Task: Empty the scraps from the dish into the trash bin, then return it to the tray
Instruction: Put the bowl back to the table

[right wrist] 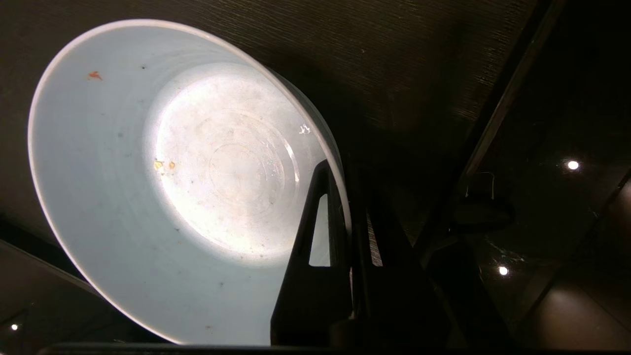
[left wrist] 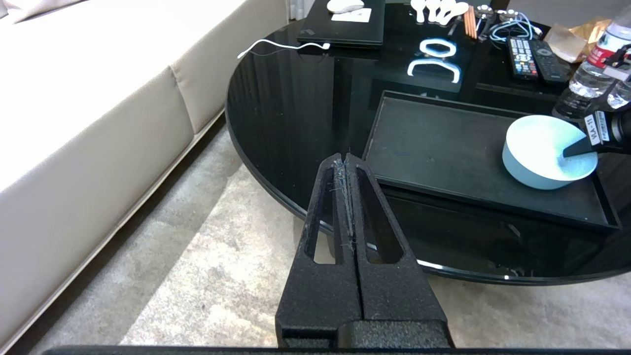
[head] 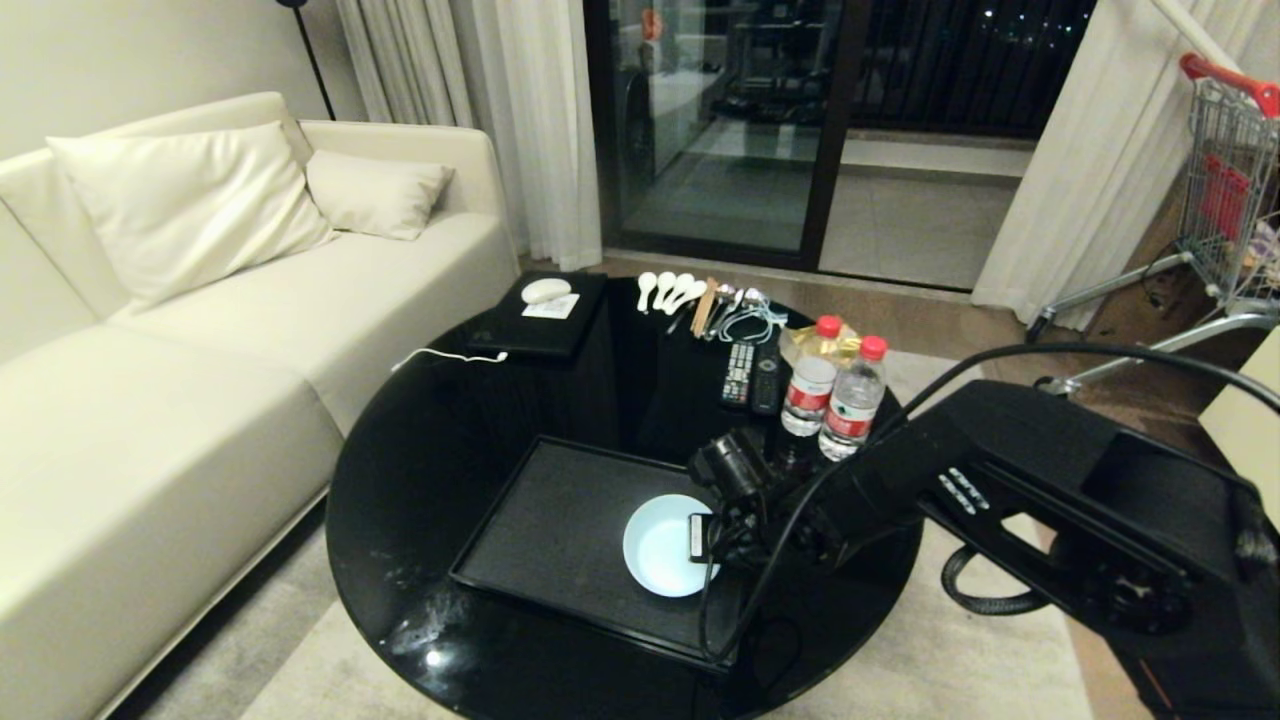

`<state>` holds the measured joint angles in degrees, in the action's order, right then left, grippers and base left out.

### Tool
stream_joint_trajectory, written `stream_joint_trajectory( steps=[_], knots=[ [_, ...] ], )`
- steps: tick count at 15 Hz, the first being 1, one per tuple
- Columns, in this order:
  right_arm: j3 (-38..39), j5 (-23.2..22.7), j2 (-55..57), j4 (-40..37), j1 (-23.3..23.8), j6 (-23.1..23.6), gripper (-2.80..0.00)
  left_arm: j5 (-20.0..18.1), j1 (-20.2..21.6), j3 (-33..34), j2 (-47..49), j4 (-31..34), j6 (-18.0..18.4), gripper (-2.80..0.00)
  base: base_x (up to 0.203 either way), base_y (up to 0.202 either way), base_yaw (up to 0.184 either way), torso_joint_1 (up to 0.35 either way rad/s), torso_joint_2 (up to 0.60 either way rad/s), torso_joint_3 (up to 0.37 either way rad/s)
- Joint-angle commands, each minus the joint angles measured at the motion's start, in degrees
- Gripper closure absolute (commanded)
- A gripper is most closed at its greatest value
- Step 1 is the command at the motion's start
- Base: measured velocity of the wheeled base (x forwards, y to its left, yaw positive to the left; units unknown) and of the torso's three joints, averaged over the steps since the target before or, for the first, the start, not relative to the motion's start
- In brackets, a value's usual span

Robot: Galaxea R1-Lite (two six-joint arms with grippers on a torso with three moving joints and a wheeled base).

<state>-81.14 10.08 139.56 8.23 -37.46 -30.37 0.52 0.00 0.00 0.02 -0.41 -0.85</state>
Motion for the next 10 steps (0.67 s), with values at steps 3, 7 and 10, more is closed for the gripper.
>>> stream_joint_trajectory(
  steps=[3, 7, 10],
  knots=[
    [-0.1, 0.1, 0.1, -0.1, 0.0, 0.0, -2.8, 0.0, 0.0, 0.0, 0.0, 0.0, 0.0, 0.0, 0.0, 0.0, 0.0, 0.0, 0.0, 0.0],
    [-0.1, 1.6, 0.5, 0.1, -0.1, 0.0, -2.8, 0.0, 0.0, 0.0, 0.0, 0.0, 0.0, 0.0, 0.0, 0.0, 0.0, 0.0, 0.0, 0.0],
    [-0.1, 2.6, -0.2, 1.0, -0.1, 0.0, -2.8, 0.0, 0.0, 0.0, 0.0, 0.0, 0.0, 0.0, 0.0, 0.0, 0.0, 0.0, 0.0, 0.0]
  ],
)
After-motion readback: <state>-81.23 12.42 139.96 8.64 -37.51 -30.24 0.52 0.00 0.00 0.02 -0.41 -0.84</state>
